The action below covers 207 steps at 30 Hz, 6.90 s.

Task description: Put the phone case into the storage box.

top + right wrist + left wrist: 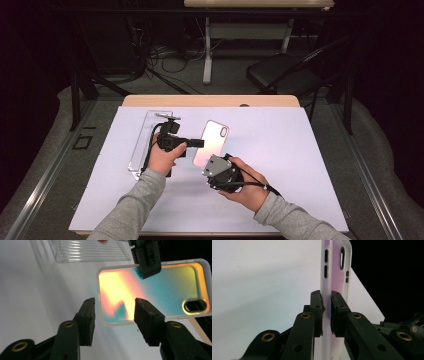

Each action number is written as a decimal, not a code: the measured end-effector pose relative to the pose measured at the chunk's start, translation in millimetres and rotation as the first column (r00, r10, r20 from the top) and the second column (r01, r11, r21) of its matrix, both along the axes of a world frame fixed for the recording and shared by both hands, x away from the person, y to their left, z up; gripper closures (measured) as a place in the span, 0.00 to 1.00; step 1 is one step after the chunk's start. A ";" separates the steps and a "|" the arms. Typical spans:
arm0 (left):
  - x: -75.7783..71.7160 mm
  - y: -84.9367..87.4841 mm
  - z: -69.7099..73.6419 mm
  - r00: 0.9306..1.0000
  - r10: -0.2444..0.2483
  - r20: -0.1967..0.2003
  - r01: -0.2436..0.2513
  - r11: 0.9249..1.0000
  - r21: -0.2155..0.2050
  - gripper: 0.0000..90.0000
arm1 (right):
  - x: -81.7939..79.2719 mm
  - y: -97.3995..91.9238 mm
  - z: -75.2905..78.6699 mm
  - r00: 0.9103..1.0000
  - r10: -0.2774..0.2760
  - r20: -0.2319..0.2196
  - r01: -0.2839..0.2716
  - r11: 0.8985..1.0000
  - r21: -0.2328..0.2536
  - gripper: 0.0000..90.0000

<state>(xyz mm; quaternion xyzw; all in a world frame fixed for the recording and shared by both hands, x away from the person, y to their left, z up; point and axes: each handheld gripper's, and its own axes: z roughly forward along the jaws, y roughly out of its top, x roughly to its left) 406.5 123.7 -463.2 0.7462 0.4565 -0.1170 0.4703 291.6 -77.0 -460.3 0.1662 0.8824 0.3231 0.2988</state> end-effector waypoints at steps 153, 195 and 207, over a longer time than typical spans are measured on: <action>-72.0 11.7 -7.6 0.964 0.053 0.261 -0.003 0.982 -0.190 0.92 | 30.9 -88.0 4.0 0.915 0.016 -0.403 0.272 0.712 0.647 0.50; -77.3 1.9 -9.3 0.962 0.028 0.271 0.025 0.982 -0.190 0.92 | 33.9 -88.5 -4.5 0.857 0.096 -0.506 0.327 0.659 0.678 0.68; -77.9 -0.4 -10.5 0.964 0.020 0.266 0.032 0.981 -0.191 0.92 | 34.6 -91.1 -6.8 0.841 0.104 -0.532 0.357 0.631 0.688 0.76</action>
